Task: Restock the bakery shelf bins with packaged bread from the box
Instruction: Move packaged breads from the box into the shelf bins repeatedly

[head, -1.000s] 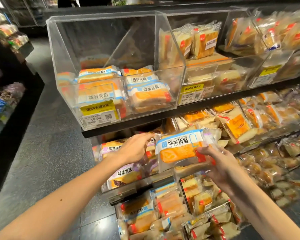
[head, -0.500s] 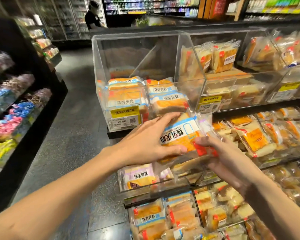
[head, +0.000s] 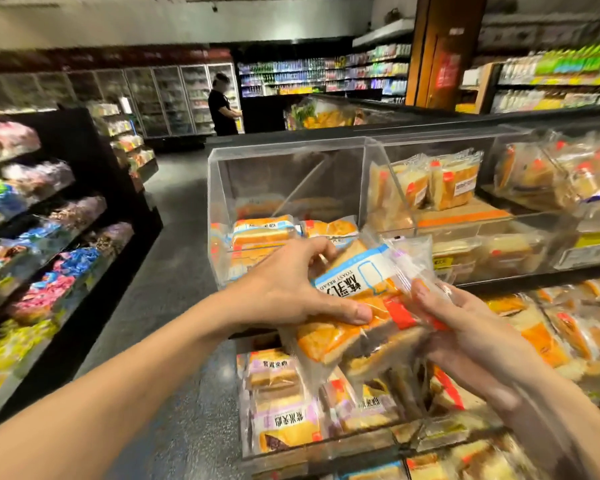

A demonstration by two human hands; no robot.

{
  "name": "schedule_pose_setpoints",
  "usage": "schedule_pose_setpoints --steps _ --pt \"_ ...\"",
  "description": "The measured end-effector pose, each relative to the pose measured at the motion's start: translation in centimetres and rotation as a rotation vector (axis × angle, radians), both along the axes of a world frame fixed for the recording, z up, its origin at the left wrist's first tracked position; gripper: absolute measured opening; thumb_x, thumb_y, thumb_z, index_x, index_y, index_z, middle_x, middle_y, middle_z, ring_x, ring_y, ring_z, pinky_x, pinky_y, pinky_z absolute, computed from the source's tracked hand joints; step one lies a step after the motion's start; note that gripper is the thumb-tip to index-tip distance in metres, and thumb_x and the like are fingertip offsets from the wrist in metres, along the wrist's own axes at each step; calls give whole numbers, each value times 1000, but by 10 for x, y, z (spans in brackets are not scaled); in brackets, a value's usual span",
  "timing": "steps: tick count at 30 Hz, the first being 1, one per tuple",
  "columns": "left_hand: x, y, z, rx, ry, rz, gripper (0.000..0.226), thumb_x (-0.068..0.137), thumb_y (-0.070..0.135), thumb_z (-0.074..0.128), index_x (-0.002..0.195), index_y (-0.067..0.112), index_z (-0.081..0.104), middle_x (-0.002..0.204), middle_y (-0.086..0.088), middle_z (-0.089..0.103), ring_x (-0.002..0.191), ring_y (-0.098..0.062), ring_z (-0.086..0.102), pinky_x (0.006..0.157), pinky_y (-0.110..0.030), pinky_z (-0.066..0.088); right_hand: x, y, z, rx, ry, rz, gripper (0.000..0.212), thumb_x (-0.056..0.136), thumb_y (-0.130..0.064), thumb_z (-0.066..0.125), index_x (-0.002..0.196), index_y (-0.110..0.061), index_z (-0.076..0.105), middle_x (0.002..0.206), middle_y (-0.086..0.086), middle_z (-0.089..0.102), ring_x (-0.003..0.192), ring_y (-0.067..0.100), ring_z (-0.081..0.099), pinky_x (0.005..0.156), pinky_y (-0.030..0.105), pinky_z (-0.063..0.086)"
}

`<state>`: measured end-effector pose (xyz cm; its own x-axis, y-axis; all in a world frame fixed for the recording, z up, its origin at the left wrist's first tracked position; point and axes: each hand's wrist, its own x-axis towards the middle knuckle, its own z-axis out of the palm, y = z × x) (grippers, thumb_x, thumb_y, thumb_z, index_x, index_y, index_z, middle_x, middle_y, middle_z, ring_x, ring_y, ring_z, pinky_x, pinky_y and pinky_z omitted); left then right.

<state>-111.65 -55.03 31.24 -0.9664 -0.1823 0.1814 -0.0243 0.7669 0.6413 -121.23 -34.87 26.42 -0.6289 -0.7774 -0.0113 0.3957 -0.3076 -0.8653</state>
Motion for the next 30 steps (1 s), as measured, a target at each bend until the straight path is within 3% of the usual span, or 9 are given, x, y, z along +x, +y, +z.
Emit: schedule_pose_setpoints --steps 3,5,8,10,12,16,22,26,30 --pt "-13 4 9 58 42 56 60 48 65 86 80 27 52 68 18 61 62 -1 48 59 -32 42 -21 2 10 17 -25 -44 100 30 -43 101 116 -3 69 90 13 73 68 20 68 58 34 56" --pt "-21 8 19 108 75 103 68 46 68 85 85 21 56 77 4 71 67 -7 57 66 -41 52 -32 3 16 28 -44 -55 79 48 -38 96 114 -4 70 99 15 72 74 22 70 62 36 58" --pt "-42 -1 40 162 129 180 61 52 56 90 88 18 59 78 4 71 67 -6 61 68 -34 55 -47 6 30 22 -91 -112 34 70 -27 68 96 -6 75 95 13 75 72 19 74 62 33 62" --pt "-61 -15 58 223 141 193 67 48 55 93 95 17 63 88 0 76 75 -13 70 77 -43 59 -59 10 37 35 -87 -162 31 64 -27 69 84 -7 80 97 13 76 74 18 74 71 35 60" --pt "-83 -33 73 219 134 202 79 43 58 93 102 13 65 94 -6 76 85 -22 73 80 -50 60 -67 14 42 56 -74 -211 39 60 -30 73 90 -6 80 104 16 75 78 20 74 80 39 56" --pt "-123 -67 88 -171 21 191 64 61 55 87 99 10 64 91 -4 67 79 -19 62 65 -33 47 -73 28 47 66 -76 -328 54 70 -29 66 117 -2 66 104 15 75 85 22 75 68 35 63" --pt "-178 -74 49 -497 -291 -51 53 66 54 86 92 18 56 87 4 59 80 -17 56 64 -31 41 -66 25 47 79 -61 -435 45 77 -28 57 114 -3 66 103 14 76 84 23 76 55 32 60" --pt "-203 -76 10 -591 -446 -194 45 72 48 83 91 18 56 92 -2 63 82 -21 55 68 -30 42 -58 18 44 91 -24 -441 47 85 -28 57 125 -4 61 115 15 73 104 28 72 80 41 60" --pt "-205 -78 -10 -664 -490 -258 62 81 56 72 121 12 57 113 -7 62 97 -26 58 77 -29 42 -53 8 36 99 -37 -424 49 86 -27 55 129 -2 60 121 18 70 112 33 67 89 47 54"
